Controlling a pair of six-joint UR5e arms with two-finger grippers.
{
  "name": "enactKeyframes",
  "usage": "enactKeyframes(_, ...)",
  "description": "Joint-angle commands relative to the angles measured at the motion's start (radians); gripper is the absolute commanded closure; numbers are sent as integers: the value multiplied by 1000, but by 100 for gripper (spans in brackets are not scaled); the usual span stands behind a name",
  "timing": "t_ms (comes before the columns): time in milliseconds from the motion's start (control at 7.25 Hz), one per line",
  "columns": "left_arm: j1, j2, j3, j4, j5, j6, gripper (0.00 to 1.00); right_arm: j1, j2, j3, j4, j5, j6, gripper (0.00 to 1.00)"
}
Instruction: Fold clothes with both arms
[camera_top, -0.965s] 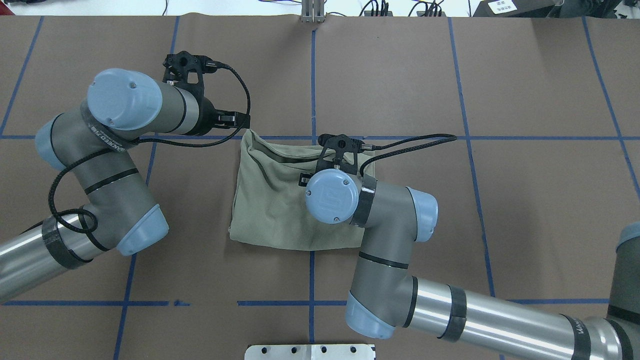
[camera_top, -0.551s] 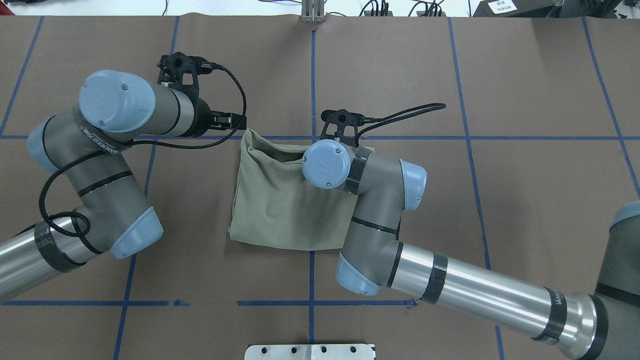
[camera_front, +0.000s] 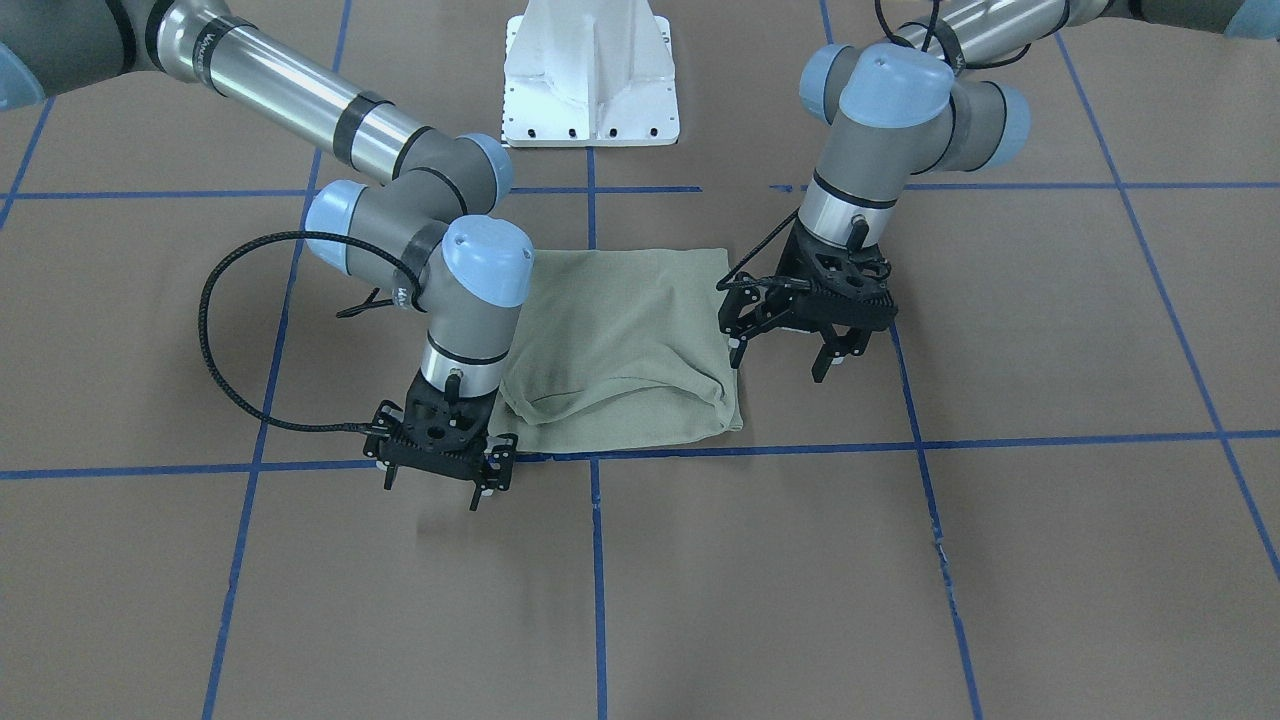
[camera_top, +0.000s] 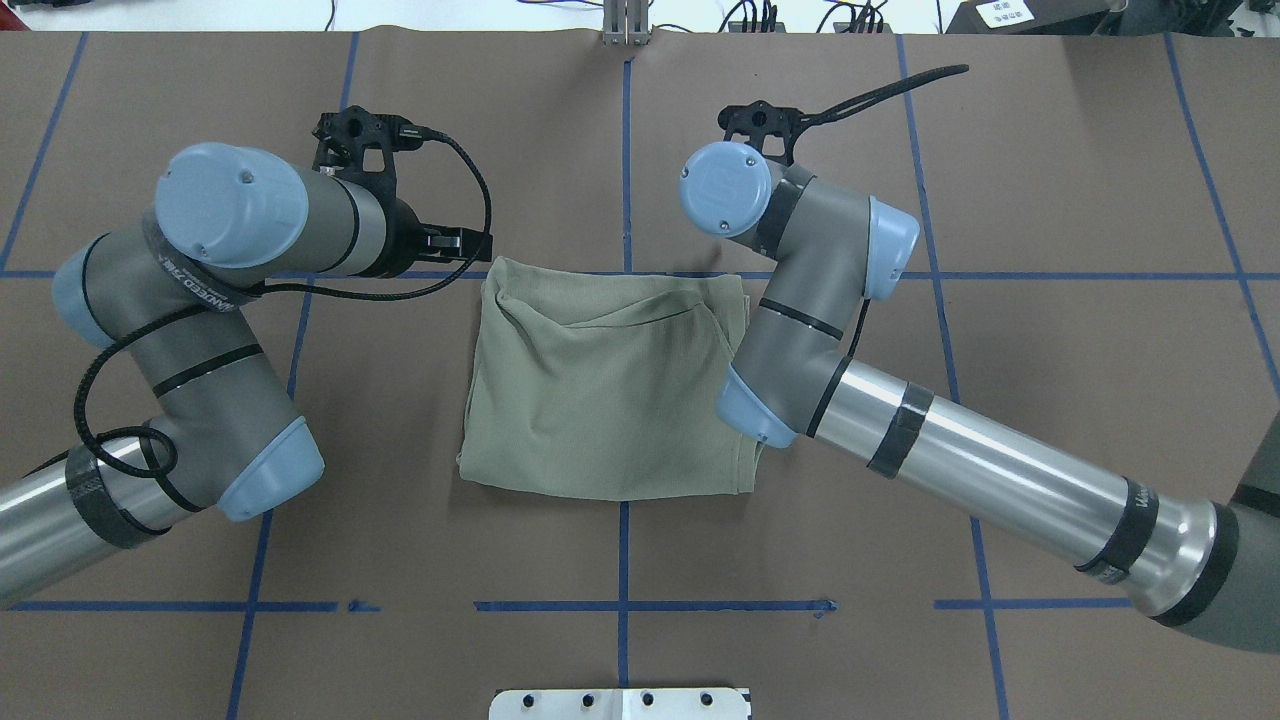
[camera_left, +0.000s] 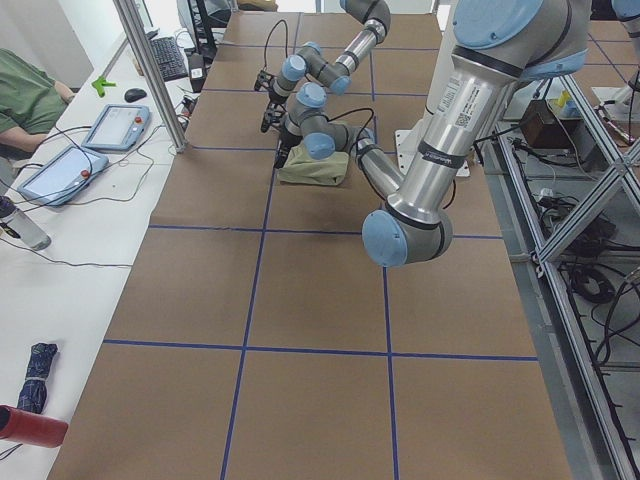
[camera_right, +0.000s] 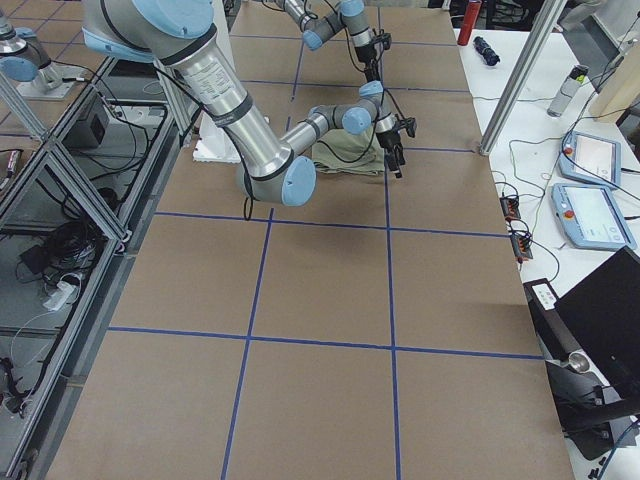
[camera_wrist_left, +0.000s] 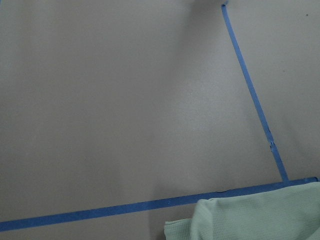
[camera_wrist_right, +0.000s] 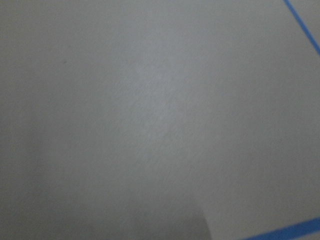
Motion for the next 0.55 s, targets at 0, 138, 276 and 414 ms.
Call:
enactKeyframes(0, 15, -6, 22, 8, 5, -2, 0, 35, 21, 39, 44, 147, -16, 0)
enactKeyframes(138, 38, -16, 43, 9, 12, -14, 0, 33, 16, 56, 84, 195, -12, 0)
enactKeyframes(276, 65, -16, 65, 5, 28, -64, 0, 33, 13, 65, 86, 197, -10, 0)
enactKeyframes(414, 116, -19, 67, 8, 105, -66, 0, 33, 10, 67, 86, 197, -7, 0)
